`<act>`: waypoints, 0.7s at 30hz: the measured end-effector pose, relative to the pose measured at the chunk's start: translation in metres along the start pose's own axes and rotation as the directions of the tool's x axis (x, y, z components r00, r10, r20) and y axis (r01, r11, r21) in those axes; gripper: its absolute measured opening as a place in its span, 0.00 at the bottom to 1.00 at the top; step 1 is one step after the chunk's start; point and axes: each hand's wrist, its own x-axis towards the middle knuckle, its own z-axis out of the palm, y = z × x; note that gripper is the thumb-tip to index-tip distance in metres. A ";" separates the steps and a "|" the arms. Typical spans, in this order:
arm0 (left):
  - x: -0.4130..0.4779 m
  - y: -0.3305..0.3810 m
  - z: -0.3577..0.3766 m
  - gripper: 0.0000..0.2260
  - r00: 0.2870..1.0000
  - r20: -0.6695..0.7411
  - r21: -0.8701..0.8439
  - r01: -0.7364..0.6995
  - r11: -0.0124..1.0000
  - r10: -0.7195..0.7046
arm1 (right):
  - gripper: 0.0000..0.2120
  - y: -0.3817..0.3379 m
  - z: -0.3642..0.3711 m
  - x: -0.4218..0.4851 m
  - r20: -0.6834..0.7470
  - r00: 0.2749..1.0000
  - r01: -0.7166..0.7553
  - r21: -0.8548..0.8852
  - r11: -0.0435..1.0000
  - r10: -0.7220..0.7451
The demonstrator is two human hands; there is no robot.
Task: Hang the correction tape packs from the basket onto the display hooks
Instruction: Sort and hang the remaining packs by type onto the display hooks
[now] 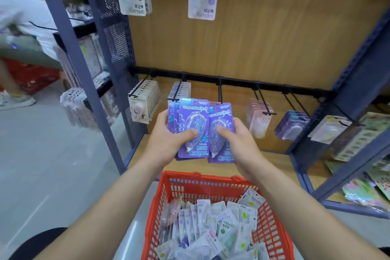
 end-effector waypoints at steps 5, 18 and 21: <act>0.008 -0.010 -0.006 0.29 0.999 -0.042 -0.003 -0.026 1.000 0.026 | 0.11 0.007 0.018 0.004 0.078 0.997 0.017 -0.011 1.000 -0.017; 0.029 0.008 -0.018 0.20 0.992 -0.048 0.075 -0.110 0.991 0.114 | 0.09 0.004 0.035 0.025 -0.051 0.999 0.022 0.032 0.999 -0.020; 0.033 0.024 -0.026 0.19 0.990 -0.055 0.032 -0.128 0.991 0.129 | 0.11 -0.014 0.030 0.034 -0.068 0.996 0.060 -0.006 0.998 -0.061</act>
